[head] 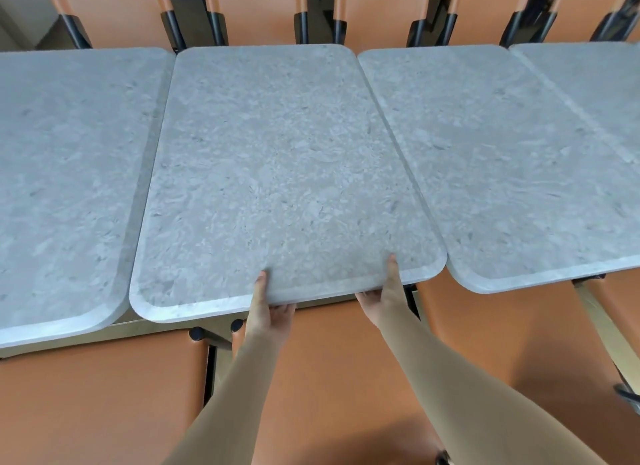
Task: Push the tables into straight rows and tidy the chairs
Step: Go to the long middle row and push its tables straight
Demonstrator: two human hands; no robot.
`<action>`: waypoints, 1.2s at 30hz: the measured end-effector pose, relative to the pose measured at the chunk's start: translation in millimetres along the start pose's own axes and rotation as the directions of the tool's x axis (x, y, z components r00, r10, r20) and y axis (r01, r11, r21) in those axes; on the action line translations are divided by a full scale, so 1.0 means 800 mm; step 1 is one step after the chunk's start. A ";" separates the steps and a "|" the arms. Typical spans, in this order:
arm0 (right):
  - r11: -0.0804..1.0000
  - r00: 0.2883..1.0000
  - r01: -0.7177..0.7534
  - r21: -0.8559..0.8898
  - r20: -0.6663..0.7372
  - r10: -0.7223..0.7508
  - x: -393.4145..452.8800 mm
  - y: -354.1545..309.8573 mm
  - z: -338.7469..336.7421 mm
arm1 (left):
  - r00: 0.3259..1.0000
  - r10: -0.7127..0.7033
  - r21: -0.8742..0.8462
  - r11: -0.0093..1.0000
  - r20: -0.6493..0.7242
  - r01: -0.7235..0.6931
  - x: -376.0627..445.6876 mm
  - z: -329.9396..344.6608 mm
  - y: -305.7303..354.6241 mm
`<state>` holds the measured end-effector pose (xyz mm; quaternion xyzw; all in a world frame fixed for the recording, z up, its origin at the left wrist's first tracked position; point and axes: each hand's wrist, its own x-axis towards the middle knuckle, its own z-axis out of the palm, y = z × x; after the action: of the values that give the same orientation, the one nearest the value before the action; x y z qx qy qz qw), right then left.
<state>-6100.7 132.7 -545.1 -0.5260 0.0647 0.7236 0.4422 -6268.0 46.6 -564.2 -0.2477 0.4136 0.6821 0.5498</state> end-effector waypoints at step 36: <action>0.990 0.963 -0.103 -0.099 0.240 0.124 -0.040 -0.022 -0.076 | 0.992 0.126 0.002 0.992 0.009 -0.126 -0.032 -0.038 -0.037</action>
<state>-6043.7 90.9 -539.3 -0.4462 0.0084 0.8095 0.3815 -6236.3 8.4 -568.8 -0.2175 0.4268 0.7160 0.5077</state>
